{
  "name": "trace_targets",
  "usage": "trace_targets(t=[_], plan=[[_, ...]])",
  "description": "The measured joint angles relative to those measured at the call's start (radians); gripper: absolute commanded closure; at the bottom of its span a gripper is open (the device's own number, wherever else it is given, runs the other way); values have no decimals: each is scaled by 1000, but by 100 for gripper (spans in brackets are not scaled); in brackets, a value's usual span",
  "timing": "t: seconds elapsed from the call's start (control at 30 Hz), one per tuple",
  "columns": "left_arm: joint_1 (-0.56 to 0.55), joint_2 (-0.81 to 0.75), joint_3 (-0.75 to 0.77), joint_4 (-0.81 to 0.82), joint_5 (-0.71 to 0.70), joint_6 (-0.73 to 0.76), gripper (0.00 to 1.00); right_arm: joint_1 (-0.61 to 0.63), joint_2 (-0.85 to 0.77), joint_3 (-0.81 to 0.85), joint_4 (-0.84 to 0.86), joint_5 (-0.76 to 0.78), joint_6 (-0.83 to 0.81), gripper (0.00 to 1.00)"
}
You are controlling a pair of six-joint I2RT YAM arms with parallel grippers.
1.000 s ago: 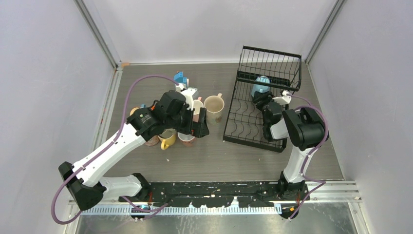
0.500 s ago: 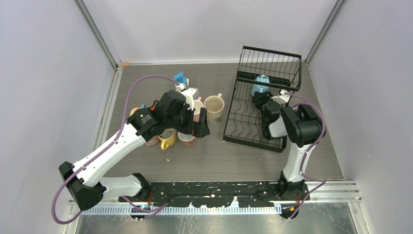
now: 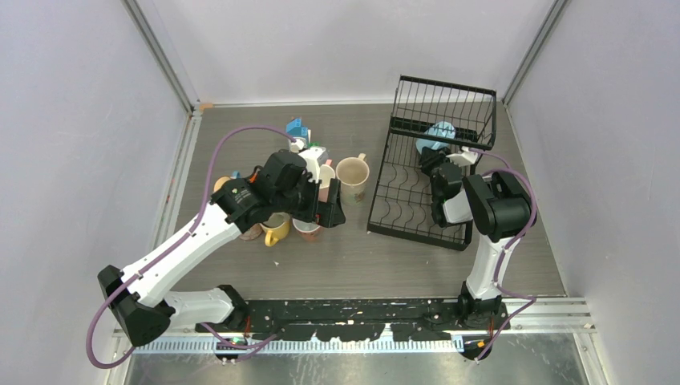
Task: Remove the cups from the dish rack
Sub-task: Move the cup to the dish rack.
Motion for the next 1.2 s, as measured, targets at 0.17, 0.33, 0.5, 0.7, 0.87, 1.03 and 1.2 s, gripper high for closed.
trace_targets(t=[0.17,0.33,0.5,0.7,0.87,1.03,1.2], plan=[[0,0,-11,6,5,-2,1,1,-3,-2,3,-10,-16,79],[0,0,-17,13,7,-3,1,5,-27,-24,-3,-14,-25,83],[1,0,-23,25,13,-3,1,23,-50,-43,-25,-17,-31,85],[1,0,-32,36,16,-6,1,55,-78,-77,-37,-12,-48,86],[1,0,-39,43,22,-12,1,87,-116,-103,-76,6,-68,86],[2,13,-43,47,23,-31,2,106,-154,-118,-127,25,-69,87],[2,49,-80,85,37,-61,8,131,-192,-131,-182,40,-73,87]])
